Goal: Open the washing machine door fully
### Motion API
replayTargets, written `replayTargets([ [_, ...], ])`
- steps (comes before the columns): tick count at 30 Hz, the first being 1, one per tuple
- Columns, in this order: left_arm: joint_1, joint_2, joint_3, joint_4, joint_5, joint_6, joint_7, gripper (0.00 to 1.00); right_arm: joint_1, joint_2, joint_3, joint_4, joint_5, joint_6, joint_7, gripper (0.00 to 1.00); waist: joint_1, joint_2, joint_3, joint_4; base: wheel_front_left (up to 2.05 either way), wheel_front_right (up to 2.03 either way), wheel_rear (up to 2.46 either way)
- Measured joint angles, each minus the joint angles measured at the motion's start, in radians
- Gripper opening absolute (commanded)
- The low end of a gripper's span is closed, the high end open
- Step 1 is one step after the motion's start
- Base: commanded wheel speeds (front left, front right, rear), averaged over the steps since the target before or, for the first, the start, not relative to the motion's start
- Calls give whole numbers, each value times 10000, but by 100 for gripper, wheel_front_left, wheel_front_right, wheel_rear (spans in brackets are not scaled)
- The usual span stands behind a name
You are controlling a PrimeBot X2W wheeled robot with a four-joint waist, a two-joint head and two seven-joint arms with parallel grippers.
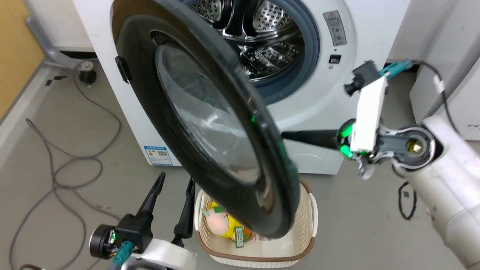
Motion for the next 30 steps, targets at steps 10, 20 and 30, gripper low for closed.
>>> replayTargets([
  [10, 154, -2, 35, 230, 21, 15, 2, 100, 527, 313, 121, -554, 192, 2, -1116, 2, 1, 0, -189, 66, 0, 0, 0],
  [20, 162, -10, 167, 322, -27, 130, 2, 100, 2390, 771, -1714, -984, 560, 2, -5204, 100, 1, 0, -149, -93, 0, 0, 0],
  [30, 201, -19, 288, 447, -71, 253, 2, 100, 5341, 995, -3281, -2111, 453, 0, -8989, 100, 2, 0, -109, -526, 0, 0, 0],
])
